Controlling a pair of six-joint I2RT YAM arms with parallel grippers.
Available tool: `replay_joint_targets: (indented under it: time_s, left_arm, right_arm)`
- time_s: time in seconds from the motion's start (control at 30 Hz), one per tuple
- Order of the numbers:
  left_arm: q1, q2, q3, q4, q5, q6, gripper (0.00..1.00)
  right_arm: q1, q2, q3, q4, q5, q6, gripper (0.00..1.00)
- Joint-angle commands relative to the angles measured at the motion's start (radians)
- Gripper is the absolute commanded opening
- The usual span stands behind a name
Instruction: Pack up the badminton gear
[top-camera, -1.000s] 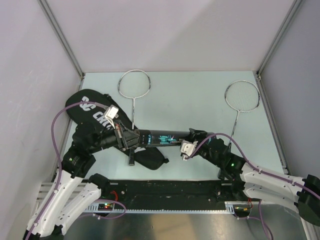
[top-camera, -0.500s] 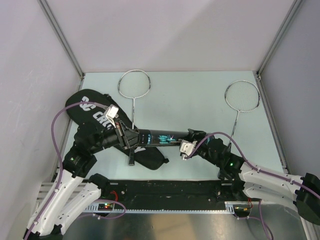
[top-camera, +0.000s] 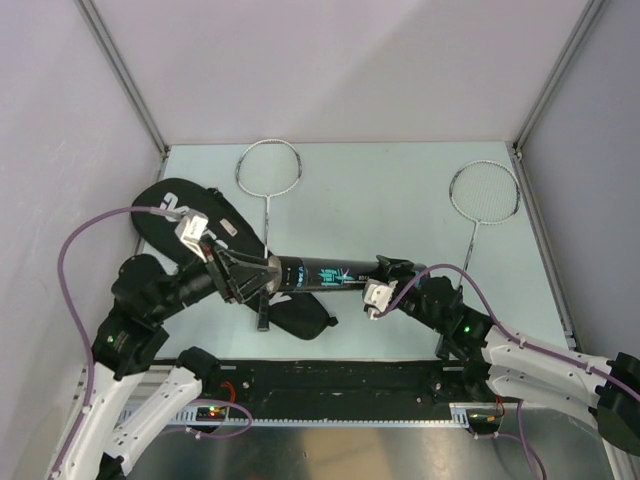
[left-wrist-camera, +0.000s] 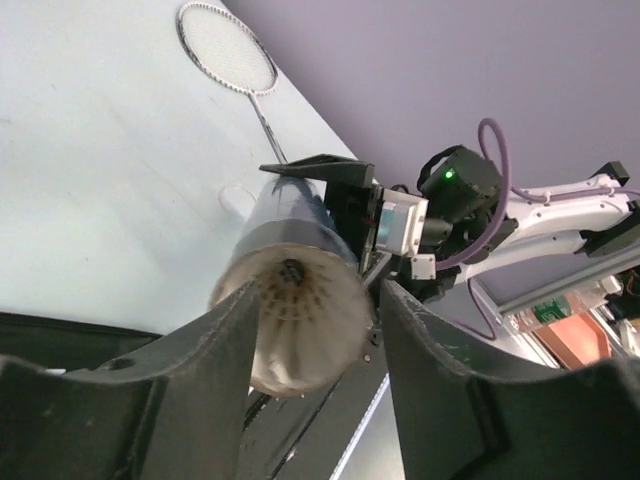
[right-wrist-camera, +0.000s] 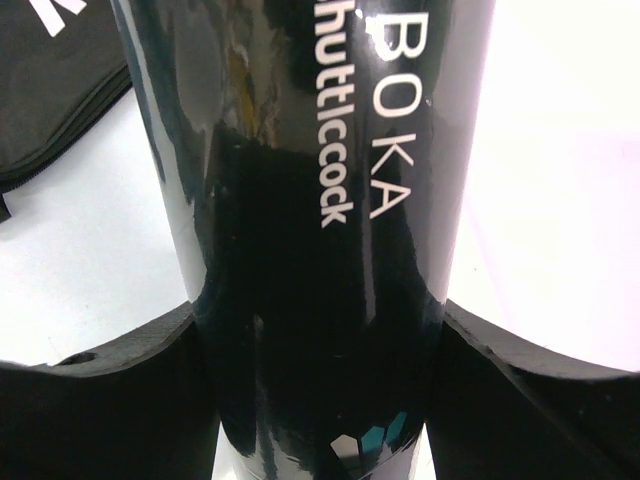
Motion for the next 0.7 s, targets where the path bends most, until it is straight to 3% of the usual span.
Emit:
replay_joint_targets:
  time_s: [0.0, 0.37, 0.67]
  left_arm:
    - [-0.005, -0.038, 0.088, -0.047, -0.071, 0.071, 0.60]
    - [-0.005, -0.036, 0.153, -0.088, -0.135, 0.126, 0.87]
    - [-0.006, 0.065, 0.133, -0.111, -0.270, 0.175, 0.87]
  right_arm:
    - [-0.009, -0.005, 0.048, 0.056, -0.012, 0.003, 0.25]
    - [-0.034, 0.004, 0.106, 0.013, 0.078, 0.167, 0.26]
    - [-0.083, -0.084, 0.168, 0.020, 0.200, 0.388, 0.25]
